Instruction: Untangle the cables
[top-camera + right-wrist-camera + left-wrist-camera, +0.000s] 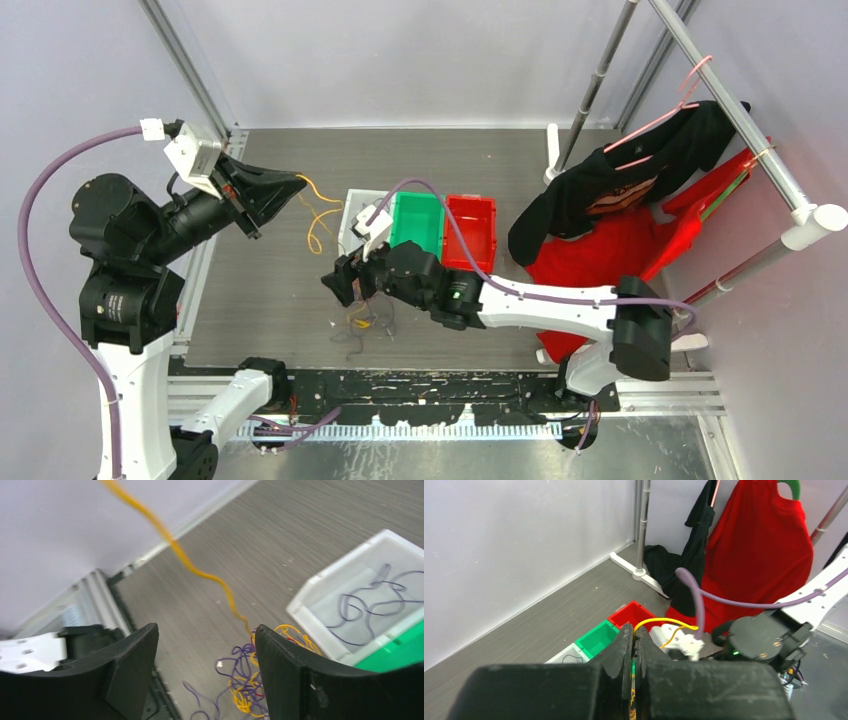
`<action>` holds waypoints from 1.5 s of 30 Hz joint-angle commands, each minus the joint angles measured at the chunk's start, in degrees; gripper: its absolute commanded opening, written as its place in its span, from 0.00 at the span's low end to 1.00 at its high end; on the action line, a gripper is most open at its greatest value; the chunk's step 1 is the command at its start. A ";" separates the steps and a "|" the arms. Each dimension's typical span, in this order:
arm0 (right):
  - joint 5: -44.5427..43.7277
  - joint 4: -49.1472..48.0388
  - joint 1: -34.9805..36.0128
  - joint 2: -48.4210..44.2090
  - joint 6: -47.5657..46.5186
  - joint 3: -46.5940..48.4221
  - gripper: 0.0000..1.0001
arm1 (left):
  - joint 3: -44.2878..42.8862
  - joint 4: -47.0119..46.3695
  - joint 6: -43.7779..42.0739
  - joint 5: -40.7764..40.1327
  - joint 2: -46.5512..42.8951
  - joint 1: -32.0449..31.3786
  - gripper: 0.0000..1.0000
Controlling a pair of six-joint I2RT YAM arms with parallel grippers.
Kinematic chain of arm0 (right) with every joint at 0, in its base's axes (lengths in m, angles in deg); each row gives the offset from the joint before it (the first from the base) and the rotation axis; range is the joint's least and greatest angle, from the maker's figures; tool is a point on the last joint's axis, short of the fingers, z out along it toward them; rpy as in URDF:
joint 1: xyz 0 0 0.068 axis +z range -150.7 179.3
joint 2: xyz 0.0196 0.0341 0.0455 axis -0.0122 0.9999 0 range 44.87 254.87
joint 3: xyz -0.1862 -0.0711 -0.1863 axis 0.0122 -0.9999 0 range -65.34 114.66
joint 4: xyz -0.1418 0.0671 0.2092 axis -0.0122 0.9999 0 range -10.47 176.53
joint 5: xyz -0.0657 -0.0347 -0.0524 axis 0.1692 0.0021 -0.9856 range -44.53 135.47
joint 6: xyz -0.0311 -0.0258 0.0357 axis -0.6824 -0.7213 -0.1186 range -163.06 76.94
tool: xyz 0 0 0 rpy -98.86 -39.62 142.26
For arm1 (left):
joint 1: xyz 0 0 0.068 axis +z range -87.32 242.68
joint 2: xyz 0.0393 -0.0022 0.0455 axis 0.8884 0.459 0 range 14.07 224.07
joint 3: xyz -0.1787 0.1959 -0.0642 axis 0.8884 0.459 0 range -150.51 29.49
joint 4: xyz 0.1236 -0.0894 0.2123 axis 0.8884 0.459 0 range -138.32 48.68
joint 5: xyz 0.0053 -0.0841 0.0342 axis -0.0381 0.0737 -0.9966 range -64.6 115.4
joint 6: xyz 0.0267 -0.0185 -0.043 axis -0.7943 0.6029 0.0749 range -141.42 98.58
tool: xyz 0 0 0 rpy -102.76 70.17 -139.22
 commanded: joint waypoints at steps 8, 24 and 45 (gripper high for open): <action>-8.69 -5.13 -3.77 6.21 -2.77 4.64 0.51 | -4.41 -3.82 5.87 6.26 0.81 0.11 0.00; -7.89 -9.89 -4.01 11.05 7.24 -6.28 0.45 | -12.12 -5.05 4.76 2.50 2.66 0.22 0.00; -10.03 -10.70 -5.07 -0.79 12.19 -19.14 0.68 | -10.64 -6.33 1.07 -3.29 6.83 0.18 0.00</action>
